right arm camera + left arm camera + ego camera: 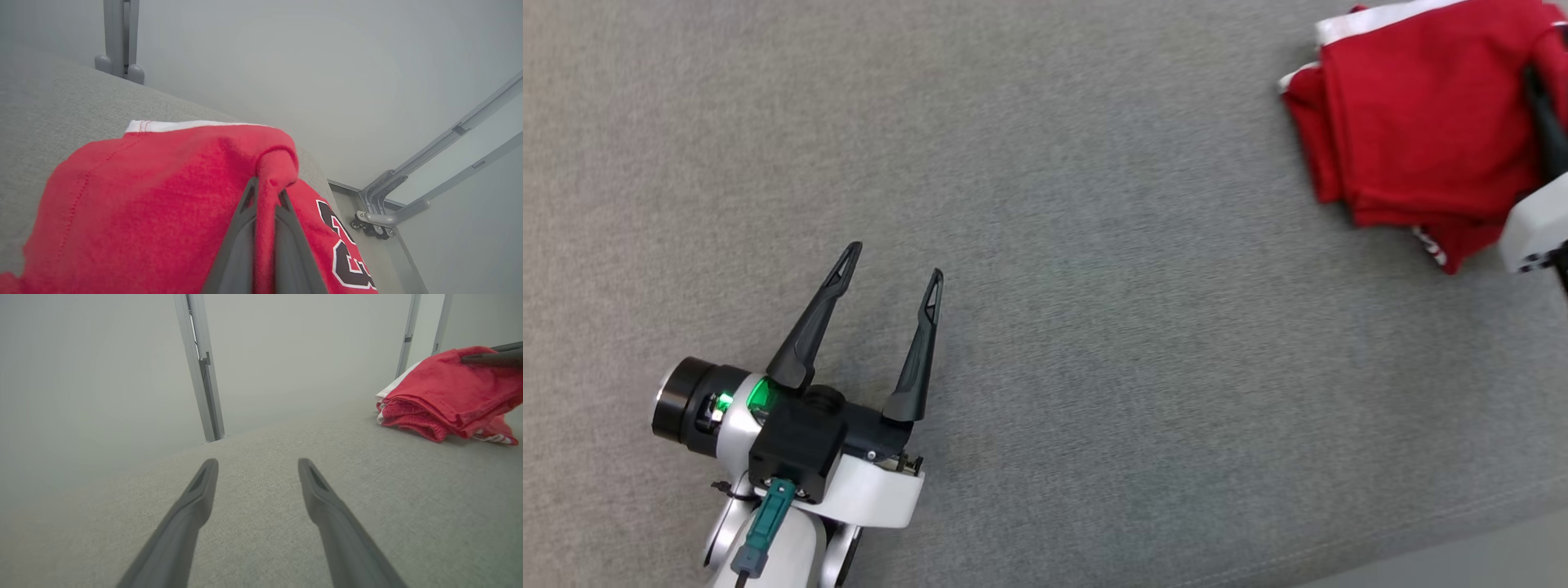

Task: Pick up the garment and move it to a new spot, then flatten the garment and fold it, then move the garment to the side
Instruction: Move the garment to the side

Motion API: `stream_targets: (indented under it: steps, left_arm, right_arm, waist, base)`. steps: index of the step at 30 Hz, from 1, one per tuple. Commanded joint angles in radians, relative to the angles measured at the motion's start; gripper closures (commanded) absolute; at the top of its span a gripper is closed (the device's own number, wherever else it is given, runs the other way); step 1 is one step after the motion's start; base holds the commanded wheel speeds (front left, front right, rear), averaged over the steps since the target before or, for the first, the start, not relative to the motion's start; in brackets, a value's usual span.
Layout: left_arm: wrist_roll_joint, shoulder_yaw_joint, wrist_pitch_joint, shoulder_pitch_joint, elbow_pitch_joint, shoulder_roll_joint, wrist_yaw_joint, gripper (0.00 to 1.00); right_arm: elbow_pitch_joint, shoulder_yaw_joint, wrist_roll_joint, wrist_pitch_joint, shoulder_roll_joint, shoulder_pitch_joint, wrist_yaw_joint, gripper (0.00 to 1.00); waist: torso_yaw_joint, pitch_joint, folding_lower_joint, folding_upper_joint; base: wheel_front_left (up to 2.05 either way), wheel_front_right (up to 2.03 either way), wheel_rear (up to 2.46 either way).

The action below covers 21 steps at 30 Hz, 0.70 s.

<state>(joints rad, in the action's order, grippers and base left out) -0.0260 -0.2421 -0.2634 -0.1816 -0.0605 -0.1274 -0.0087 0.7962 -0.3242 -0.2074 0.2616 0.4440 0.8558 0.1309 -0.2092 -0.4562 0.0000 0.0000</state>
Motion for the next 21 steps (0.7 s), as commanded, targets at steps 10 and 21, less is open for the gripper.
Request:
stream_targets:
  steps: [10, 21]
  left_arm:
    - [-0.009, -0.011, 0.0, -0.039, -0.025, -0.025, 0.0, 0.0]
    - [-0.006, -0.031, 0.0, -0.045, -0.019, -0.033, 0.004, 0.0]
  right_arm:
    - [0.008, 0.076, 0.071, 0.005, 0.108, 0.023, 0.0, 1.0]
    - [0.03, 0.133, 0.116, 0.005, 0.13, 0.005, 0.0, 1.0]
  waist:
    - [0.054, -0.076, 0.0, 0.0]
    - [0.058, -0.085, 0.0, 0.0]
  base:
    - [0.0, 0.0, 0.0]
    - [0.0, 0.0, 0.0]
